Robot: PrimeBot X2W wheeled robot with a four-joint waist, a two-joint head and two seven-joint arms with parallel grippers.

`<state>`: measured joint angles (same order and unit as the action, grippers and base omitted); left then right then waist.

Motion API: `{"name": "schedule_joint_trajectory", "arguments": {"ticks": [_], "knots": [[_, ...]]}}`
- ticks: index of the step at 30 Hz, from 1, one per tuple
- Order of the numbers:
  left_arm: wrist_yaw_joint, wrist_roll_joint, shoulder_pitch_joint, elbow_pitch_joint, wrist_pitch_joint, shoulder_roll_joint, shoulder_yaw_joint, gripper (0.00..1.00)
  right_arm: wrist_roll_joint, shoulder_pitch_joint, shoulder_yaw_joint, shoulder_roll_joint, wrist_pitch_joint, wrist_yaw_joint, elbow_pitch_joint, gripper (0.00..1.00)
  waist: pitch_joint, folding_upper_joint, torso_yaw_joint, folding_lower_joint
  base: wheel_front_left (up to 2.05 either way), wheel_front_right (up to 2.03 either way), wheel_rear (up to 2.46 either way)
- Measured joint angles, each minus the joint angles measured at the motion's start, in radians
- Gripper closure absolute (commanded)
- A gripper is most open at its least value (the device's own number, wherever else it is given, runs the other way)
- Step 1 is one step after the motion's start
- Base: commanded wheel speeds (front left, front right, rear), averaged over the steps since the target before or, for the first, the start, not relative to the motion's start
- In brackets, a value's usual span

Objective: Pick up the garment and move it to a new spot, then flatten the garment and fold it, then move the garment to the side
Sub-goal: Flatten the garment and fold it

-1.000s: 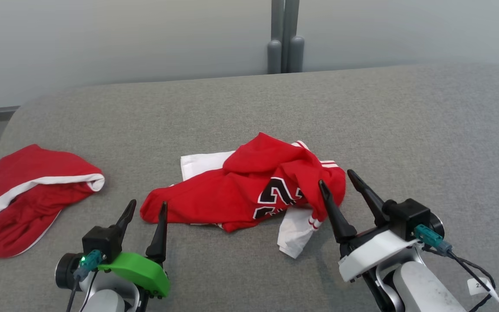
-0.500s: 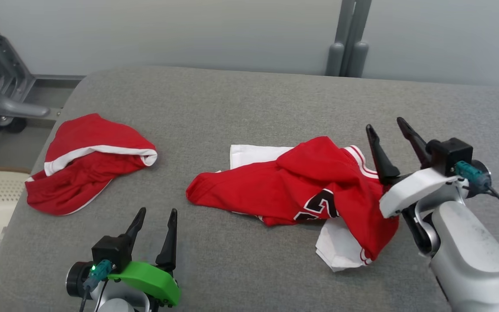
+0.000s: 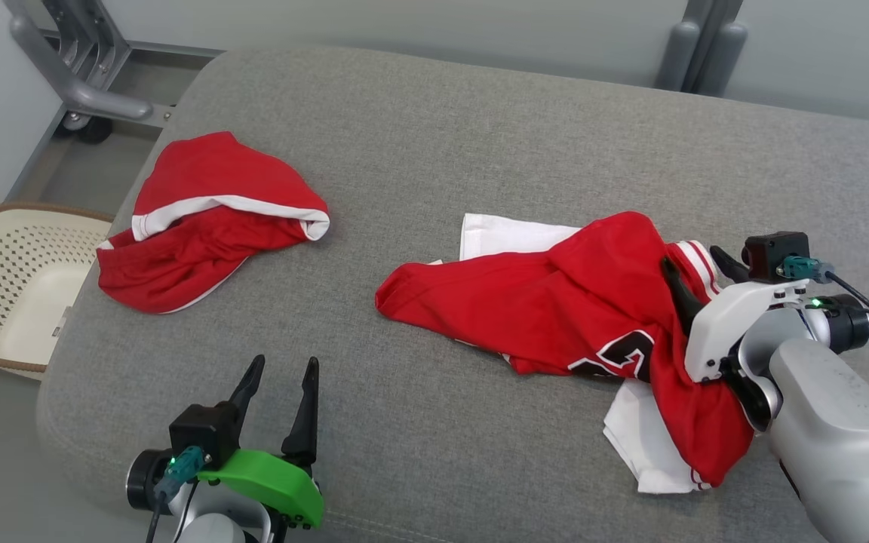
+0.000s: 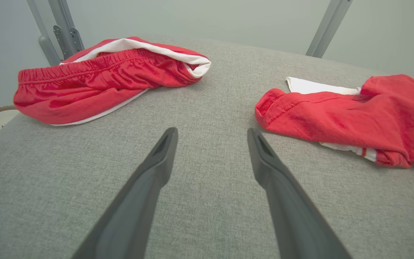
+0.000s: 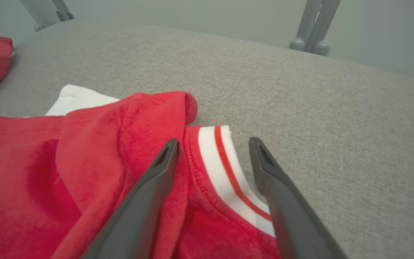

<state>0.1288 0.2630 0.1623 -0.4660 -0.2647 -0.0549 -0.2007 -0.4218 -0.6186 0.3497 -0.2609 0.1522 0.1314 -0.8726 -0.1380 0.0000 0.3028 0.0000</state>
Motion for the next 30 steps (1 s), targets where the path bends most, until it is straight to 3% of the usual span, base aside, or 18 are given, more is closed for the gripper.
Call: {"name": "schedule_joint_trajectory", "arguments": {"ticks": [4,5,6,7,15,24,26,30], "knots": [[0.0,0.0,0.005,0.004,0.0,0.002,-0.008,0.0,-0.038,-0.024,0.053,0.0,-0.05,0.0,-0.045,0.0,-0.025,0.0,0.02,0.0,0.0,0.0,0.0],[0.0,0.001,0.006,0.006,0.0,0.003,-0.008,0.0,-0.052,-0.028,0.068,0.001,-0.055,0.0,-0.047,0.24,-0.029,0.0,0.024,0.0,0.0,0.0,0.0],[0.0,0.003,0.008,0.007,0.0,0.003,-0.009,0.0,-0.062,-0.031,0.087,0.0,-0.063,0.0,-0.049,0.74,-0.033,0.0,0.028,0.0,0.0,0.0,0.0],[0.0,0.005,0.011,0.008,0.0,0.003,-0.01,0.0,-0.076,-0.034,0.101,-0.001,-0.067,0.0,-0.047,1.0,-0.036,0.0,0.031,0.0,0.0,0.0,0.0],[0.0,0.027,0.018,0.03,0.0,0.004,-0.034,0.0,-0.08,-0.146,0.097,-0.074,0.033,0.0,-0.088,1.0,-0.066,0.0,0.044,0.0,0.0,0.0,0.0],[0.0,0.055,0.045,0.051,0.0,0.004,-0.108,0.0,0.124,-0.392,-0.108,-0.232,0.105,0.0,-0.291,1.0,-0.113,0.0,0.099,0.0,0.0,0.0,0.0],[0.0,0.059,0.045,0.051,0.0,0.004,-0.119,0.0,0.152,-0.4,-0.146,-0.225,0.087,0.0,-0.361,0.0,-0.12,0.0,0.115,0.0001,0.0,0.0,0.0],[0.0,0.066,0.044,0.049,0.0,0.004,-0.119,0.0,0.19,-0.398,-0.219,-0.211,0.087,0.0,-0.399,0.0,-0.126,0.0,0.131,0.0001,0.0,0.0,0.0]]}}
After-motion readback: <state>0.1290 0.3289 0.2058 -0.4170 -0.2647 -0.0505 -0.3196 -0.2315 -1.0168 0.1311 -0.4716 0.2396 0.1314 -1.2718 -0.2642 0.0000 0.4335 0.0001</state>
